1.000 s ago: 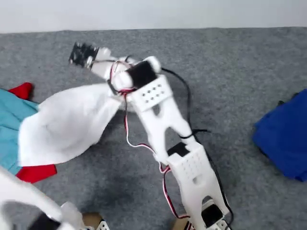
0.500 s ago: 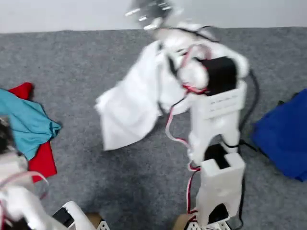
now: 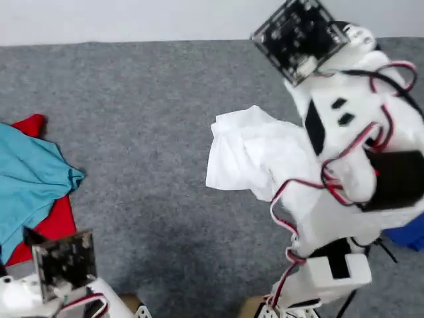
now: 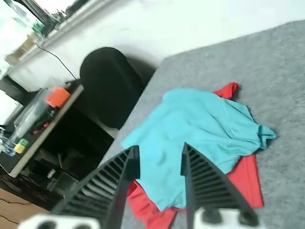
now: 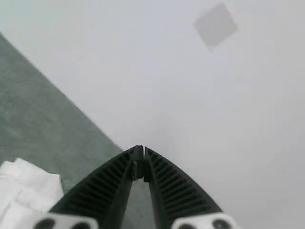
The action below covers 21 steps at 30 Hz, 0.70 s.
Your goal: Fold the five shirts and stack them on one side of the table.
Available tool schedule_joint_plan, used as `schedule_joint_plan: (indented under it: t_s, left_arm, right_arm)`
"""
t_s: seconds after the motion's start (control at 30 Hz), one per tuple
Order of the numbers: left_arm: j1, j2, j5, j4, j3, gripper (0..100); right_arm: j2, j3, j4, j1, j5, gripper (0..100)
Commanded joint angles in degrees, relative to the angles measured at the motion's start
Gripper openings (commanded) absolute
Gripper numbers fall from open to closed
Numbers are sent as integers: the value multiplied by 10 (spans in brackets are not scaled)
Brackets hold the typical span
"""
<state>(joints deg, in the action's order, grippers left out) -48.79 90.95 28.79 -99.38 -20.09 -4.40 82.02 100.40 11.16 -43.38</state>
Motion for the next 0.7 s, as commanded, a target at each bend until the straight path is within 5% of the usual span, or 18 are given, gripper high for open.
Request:
schedule_joint_plan:
  t_s: [0.0,0.23,0.67]
  left_arm:
    - [-2,15,4,-11,0,152]
    - [-2,20,33,-11,1,152]
    - [-138,19,82,-10,-42,152]
  right_arm:
    - [14,-71,22,44,-4,10]
    - [12,-293,20,64,50,10]
    - [17,-494,23,-100,225,43]
